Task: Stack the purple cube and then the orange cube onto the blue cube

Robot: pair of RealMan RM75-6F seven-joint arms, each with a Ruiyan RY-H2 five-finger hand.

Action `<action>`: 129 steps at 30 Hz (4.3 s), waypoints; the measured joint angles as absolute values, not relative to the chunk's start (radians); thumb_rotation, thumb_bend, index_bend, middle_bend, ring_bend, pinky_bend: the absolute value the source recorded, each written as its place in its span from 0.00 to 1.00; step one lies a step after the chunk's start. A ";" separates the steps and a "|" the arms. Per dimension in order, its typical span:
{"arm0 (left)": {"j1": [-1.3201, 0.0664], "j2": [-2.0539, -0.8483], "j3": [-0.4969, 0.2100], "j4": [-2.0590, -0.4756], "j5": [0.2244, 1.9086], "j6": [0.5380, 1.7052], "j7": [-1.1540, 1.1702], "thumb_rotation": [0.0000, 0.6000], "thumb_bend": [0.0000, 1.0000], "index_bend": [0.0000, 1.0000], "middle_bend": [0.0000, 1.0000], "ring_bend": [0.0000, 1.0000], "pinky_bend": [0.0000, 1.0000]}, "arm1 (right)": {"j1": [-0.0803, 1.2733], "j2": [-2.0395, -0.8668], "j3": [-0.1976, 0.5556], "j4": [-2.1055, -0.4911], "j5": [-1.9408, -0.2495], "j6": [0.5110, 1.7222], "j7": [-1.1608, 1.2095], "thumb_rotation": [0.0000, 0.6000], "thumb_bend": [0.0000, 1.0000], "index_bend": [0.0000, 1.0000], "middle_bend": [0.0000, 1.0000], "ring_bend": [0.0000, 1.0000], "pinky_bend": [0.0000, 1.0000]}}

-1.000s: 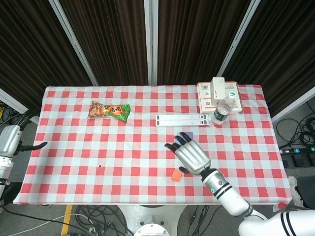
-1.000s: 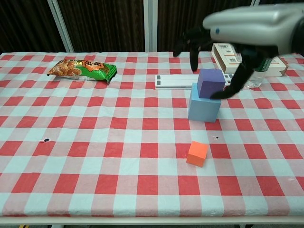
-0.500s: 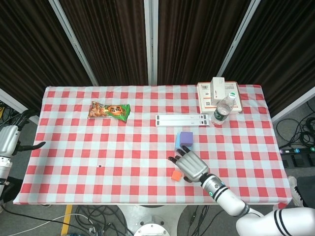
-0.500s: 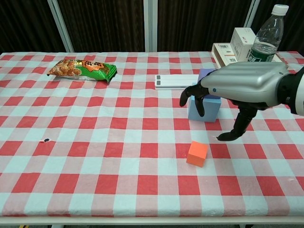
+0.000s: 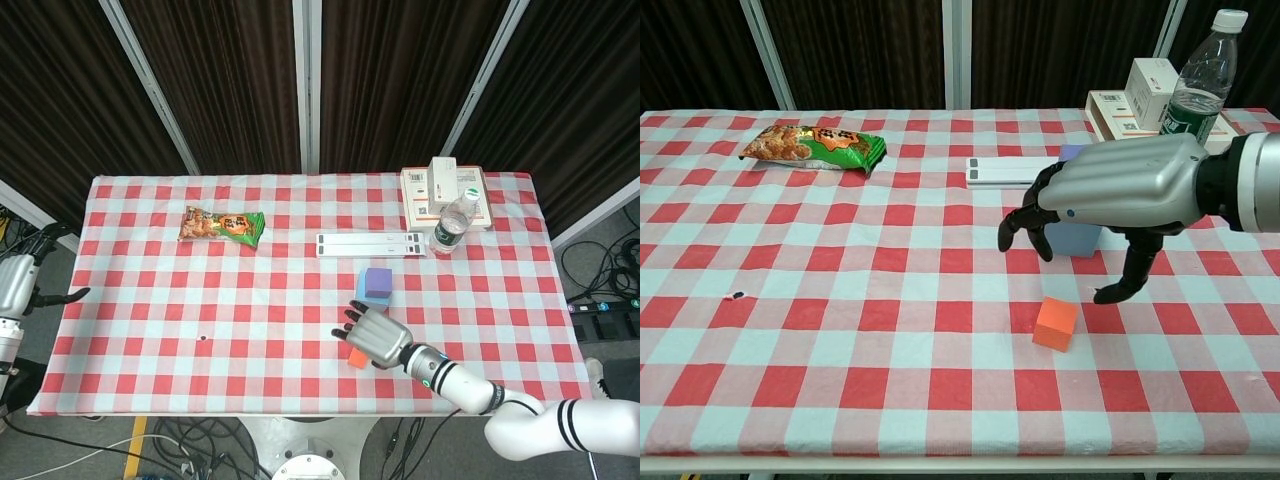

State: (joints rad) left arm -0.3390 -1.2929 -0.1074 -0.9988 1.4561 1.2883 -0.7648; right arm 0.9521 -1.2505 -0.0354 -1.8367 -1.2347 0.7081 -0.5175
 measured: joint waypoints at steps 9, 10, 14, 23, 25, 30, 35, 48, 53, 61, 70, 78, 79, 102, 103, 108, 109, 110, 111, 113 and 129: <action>-0.343 -1.305 -0.107 -0.975 1.457 1.278 -0.770 1.00 0.08 0.24 0.22 0.16 0.29 | 0.983 -1.278 -0.030 -1.711 -1.424 0.626 -0.291 1.00 0.12 0.19 0.36 0.13 0.11; -0.344 -1.306 -0.107 -0.973 1.456 1.277 -0.771 1.00 0.08 0.24 0.22 0.16 0.29 | 0.987 -1.284 -0.033 -1.694 -1.450 0.618 -0.261 1.00 0.12 0.19 0.36 0.13 0.11; -0.346 -1.310 -0.108 -0.963 1.454 1.272 -0.775 1.00 0.08 0.24 0.22 0.16 0.29 | 1.004 -1.303 -0.043 -1.654 -1.521 0.594 -0.179 1.00 0.12 0.19 0.36 0.13 0.11; -0.349 -1.322 -0.110 -0.945 1.451 1.265 -0.778 1.00 0.08 0.24 0.22 0.16 0.29 | 1.034 -1.315 -0.069 -1.619 -1.607 0.573 -0.083 1.00 0.13 0.19 0.36 0.13 0.11; -0.350 -1.323 -0.109 -0.942 1.452 1.263 -0.778 1.00 0.08 0.24 0.22 0.16 0.29 | 1.039 -1.316 -0.074 -1.612 -1.617 0.571 -0.071 1.00 0.13 0.19 0.36 0.13 0.11; -0.349 -1.328 -0.109 -0.933 1.450 1.262 -0.781 1.00 0.08 0.24 0.22 0.16 0.29 | 1.050 -1.323 -0.078 -1.589 -1.628 0.563 -0.049 1.00 0.13 0.19 0.36 0.13 0.11; -0.347 -1.335 -0.109 -0.918 1.447 1.256 -0.786 1.00 0.08 0.24 0.22 0.16 0.29 | 1.067 -1.340 -0.080 -1.561 -1.647 0.555 -0.022 1.00 0.13 0.19 0.35 0.12 0.11; -0.353 -1.353 -0.111 -0.882 1.444 1.243 -0.806 1.00 0.08 0.24 0.22 0.16 0.29 | 1.100 -1.366 -0.096 -1.520 -1.676 0.539 0.025 1.00 0.14 0.19 0.34 0.12 0.11; -0.354 -1.360 -0.110 -0.869 1.444 1.239 -0.812 1.00 0.08 0.24 0.22 0.16 0.29 | 1.105 -1.373 -0.102 -1.509 -1.679 0.539 0.033 1.00 0.14 0.19 0.34 0.12 0.11; -0.356 -1.367 -0.110 -0.852 1.442 1.232 -0.823 1.00 0.08 0.24 0.22 0.16 0.29 | 1.115 -1.392 -0.109 -1.487 -1.677 0.527 0.047 1.00 0.14 0.19 0.34 0.12 0.11; -0.358 -1.377 -0.108 -0.825 1.442 1.222 -0.845 1.00 0.08 0.24 0.22 0.16 0.29 | 1.123 -1.420 -0.108 -1.460 -1.674 0.530 0.058 1.00 0.17 0.18 0.37 0.12 0.11; -0.360 -1.381 -0.107 -0.811 1.444 1.220 -0.863 1.00 0.08 0.24 0.22 0.16 0.29 | 1.120 -1.424 -0.103 -1.455 -1.663 0.542 0.048 1.00 0.18 0.18 0.41 0.12 0.11; -0.360 -1.381 -0.107 -0.812 1.445 1.220 -0.864 1.00 0.08 0.24 0.22 0.16 0.29 | 1.119 -1.422 -0.103 -1.457 -1.662 0.543 0.048 1.00 0.18 0.18 0.41 0.12 0.11; -0.354 -1.360 -0.109 -0.857 1.439 1.227 -0.837 1.00 0.08 0.24 0.22 0.16 0.29 | 1.116 -1.369 -0.092 -1.518 -1.653 0.565 0.037 1.00 0.17 0.18 0.38 0.14 0.11; -0.354 -1.360 -0.109 -0.855 1.439 1.226 -0.840 1.00 0.08 0.24 0.22 0.16 0.29 | 1.118 -1.369 -0.095 -1.517 -1.654 0.561 0.039 1.00 0.17 0.18 0.37 0.13 0.11; -0.355 -1.365 -0.109 -0.845 1.440 1.224 -0.850 1.00 0.08 0.24 0.22 0.16 0.29 | 1.128 -1.363 -0.104 -1.525 -1.663 0.546 0.048 1.00 0.17 0.18 0.35 0.12 0.11; -0.355 -1.365 -0.109 -0.843 1.440 1.224 -0.852 1.00 0.08 0.24 0.22 0.16 0.29 | 1.132 -1.359 -0.105 -1.527 -1.665 0.542 0.050 1.00 0.17 0.18 0.35 0.11 0.11; -0.355 -1.366 -0.108 -0.841 1.441 1.223 -0.854 1.00 0.08 0.24 0.22 0.16 0.29 | 1.134 -1.356 -0.106 -1.528 -1.666 0.540 0.052 1.00 0.17 0.18 0.34 0.11 0.11; -0.355 -1.367 -0.108 -0.839 1.441 1.223 -0.855 1.00 0.08 0.24 0.22 0.16 0.29 | 1.136 -1.353 -0.106 -1.529 -1.666 0.537 0.053 1.00 0.16 0.18 0.34 0.11 0.11; -0.356 -1.369 -0.109 -0.835 1.441 1.221 -0.857 1.00 0.08 0.24 0.22 0.16 0.29 | 1.140 -1.348 -0.108 -1.530 -1.665 0.528 0.054 1.00 0.16 0.18 0.33 0.10 0.11; -0.358 -1.390 -0.108 -0.793 1.437 1.208 -0.875 1.00 0.08 0.24 0.22 0.16 0.29 | 1.162 -1.395 -0.114 -1.486 -1.652 0.475 0.046 1.00 0.17 0.18 0.28 0.08 0.11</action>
State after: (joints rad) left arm -0.3583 -1.3898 -0.1079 -0.7927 1.4367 1.2079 -0.8752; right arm 1.1625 -1.3951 -0.1142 -1.4862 -1.6517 0.4749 0.0462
